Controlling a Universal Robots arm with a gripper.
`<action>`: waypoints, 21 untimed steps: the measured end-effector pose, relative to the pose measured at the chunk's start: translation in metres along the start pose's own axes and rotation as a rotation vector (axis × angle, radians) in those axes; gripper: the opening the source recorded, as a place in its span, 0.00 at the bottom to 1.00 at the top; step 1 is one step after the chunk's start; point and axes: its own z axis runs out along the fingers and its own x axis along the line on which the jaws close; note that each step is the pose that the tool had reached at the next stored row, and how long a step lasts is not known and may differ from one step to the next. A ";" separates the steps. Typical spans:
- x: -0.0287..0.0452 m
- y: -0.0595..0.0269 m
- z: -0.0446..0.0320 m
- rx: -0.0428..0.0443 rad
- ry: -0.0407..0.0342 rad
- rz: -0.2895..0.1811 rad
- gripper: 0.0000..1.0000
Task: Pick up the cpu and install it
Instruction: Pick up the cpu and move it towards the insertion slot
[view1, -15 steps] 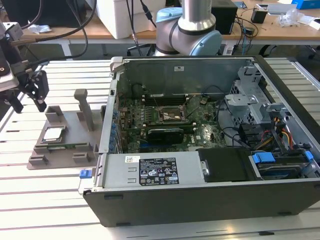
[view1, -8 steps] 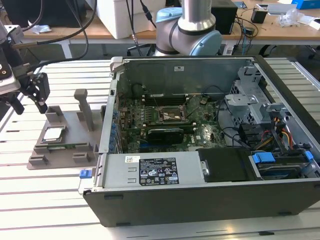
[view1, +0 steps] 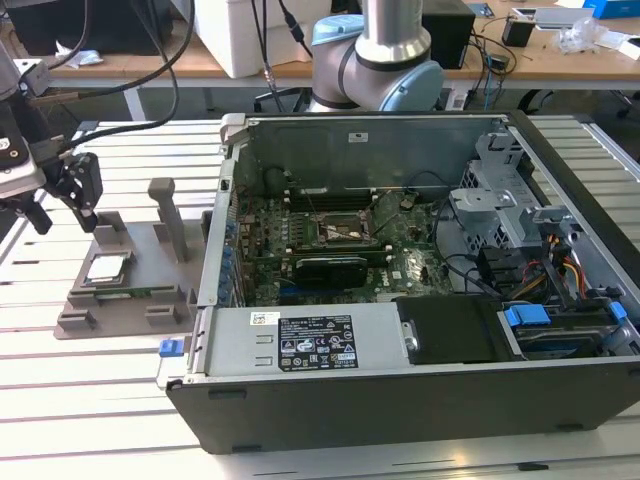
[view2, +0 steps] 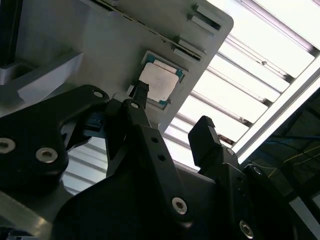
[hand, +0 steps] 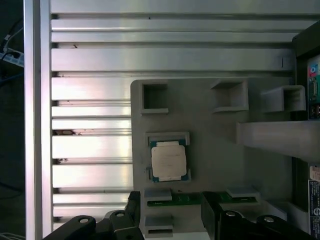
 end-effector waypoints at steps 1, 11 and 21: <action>0.0000 0.0000 0.0011 0.0001 -0.0001 0.000 0.60; -0.0028 0.0032 0.0195 0.0061 0.0000 -0.015 0.60; -0.0027 0.0113 0.0430 0.0053 -0.0002 -0.077 0.60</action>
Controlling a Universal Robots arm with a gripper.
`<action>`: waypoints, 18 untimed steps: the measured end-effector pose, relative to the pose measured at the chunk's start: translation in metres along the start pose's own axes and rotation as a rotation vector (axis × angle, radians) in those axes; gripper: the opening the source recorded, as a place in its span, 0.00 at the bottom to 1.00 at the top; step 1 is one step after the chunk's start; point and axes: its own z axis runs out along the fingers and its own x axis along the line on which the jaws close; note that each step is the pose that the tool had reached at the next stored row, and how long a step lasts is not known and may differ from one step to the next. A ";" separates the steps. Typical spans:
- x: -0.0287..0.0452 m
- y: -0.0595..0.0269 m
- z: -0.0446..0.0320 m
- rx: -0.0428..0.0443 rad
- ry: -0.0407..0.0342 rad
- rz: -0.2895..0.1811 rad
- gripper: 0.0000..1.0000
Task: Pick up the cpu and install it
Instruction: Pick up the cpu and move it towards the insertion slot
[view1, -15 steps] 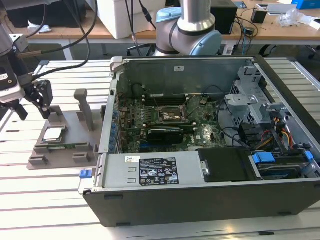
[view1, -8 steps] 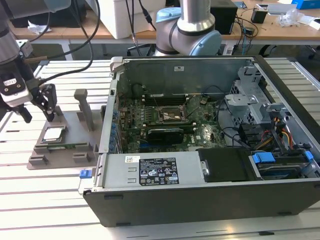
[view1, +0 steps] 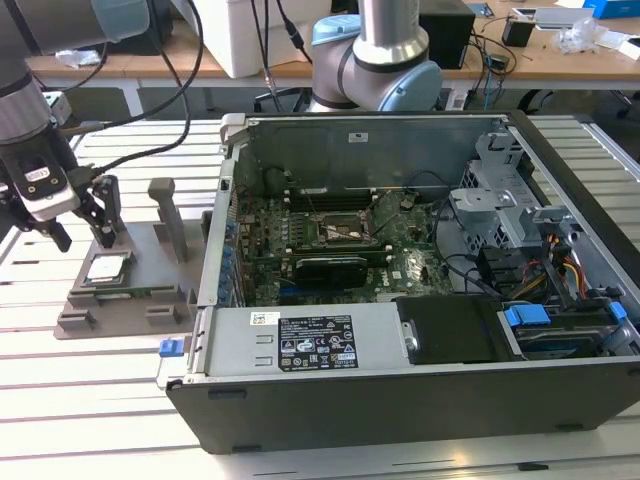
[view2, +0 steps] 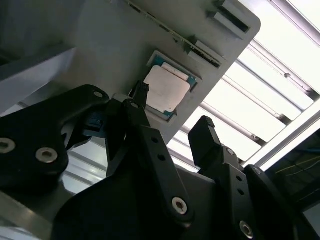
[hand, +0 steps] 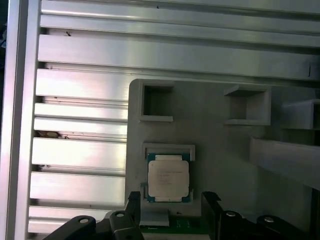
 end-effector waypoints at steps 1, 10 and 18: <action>0.0000 0.0000 0.0020 0.0000 0.0000 -0.002 0.60; 0.0001 0.0047 0.0274 0.0126 0.0009 -0.026 0.60; -0.0001 0.0114 0.0459 0.0274 0.0017 -0.057 0.60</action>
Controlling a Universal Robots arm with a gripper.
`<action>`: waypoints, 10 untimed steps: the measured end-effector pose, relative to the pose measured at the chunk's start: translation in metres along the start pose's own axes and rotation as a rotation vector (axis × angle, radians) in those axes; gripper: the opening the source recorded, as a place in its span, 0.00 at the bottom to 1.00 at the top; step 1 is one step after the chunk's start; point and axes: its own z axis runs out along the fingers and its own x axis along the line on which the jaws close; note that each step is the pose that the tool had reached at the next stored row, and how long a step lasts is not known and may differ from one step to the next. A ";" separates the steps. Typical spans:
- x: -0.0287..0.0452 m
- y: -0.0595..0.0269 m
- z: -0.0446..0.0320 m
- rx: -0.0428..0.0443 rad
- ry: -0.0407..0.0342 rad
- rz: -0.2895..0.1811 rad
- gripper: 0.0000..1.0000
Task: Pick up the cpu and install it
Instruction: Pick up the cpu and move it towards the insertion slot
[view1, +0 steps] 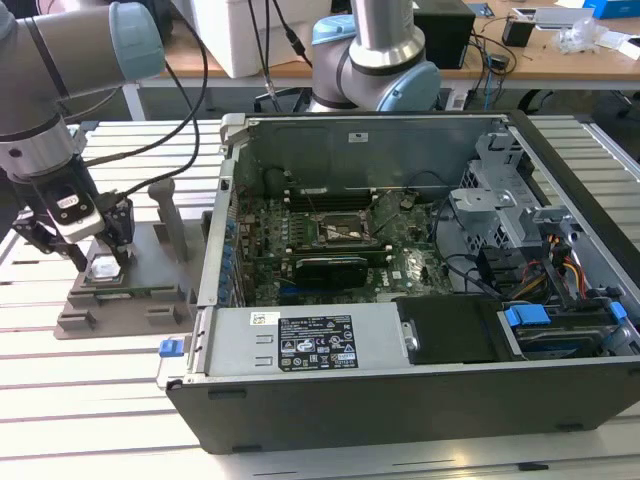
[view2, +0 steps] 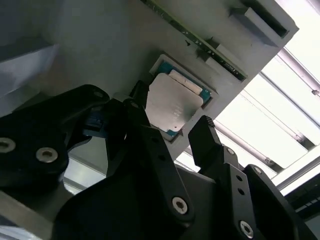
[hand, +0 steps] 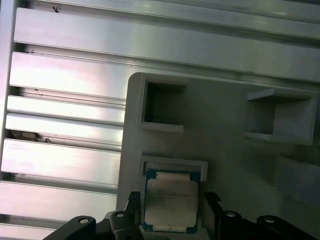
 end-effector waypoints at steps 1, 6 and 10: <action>0.0001 0.0003 0.0053 0.0020 0.0003 0.000 0.60; -0.0013 0.0005 0.0133 0.0085 0.0011 0.000 0.60; -0.0023 0.0003 0.0133 0.0086 0.0012 0.000 0.60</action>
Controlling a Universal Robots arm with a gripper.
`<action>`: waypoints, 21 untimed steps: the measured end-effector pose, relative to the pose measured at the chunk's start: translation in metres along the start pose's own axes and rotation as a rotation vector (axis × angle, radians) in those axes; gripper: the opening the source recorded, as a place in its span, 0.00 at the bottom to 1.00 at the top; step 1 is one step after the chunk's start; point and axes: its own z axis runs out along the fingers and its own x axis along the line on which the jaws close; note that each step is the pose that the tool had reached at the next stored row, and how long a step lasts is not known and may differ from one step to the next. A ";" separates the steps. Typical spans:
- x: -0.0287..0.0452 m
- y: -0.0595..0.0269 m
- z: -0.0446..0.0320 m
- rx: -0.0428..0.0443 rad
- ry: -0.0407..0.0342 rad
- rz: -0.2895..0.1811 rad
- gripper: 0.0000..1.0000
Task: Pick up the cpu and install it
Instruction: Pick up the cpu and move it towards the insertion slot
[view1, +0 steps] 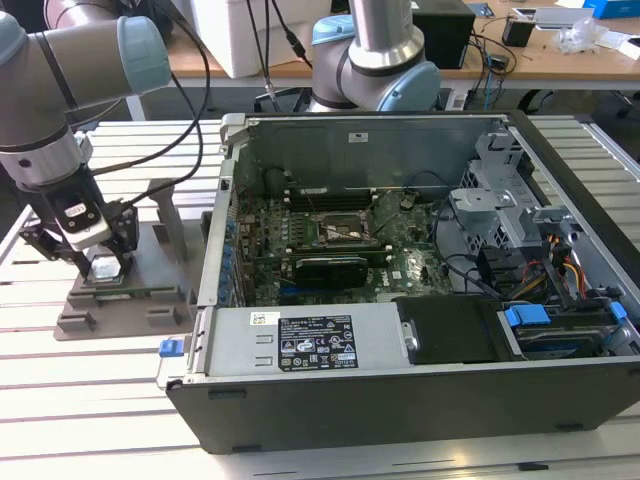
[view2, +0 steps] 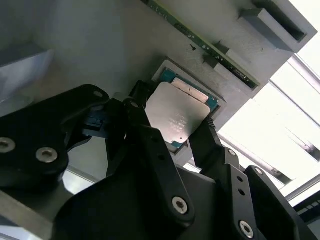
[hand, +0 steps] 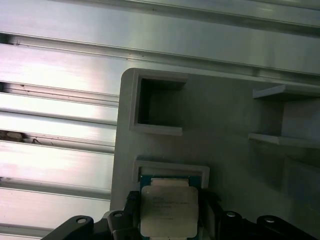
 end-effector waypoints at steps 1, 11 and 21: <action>-0.0001 0.0000 0.0001 -0.0001 -0.0001 0.000 0.60; -0.0006 -0.0001 0.0000 0.0000 0.0002 0.000 0.59; -0.0012 -0.0001 -0.0017 -0.0001 -0.0006 0.000 0.55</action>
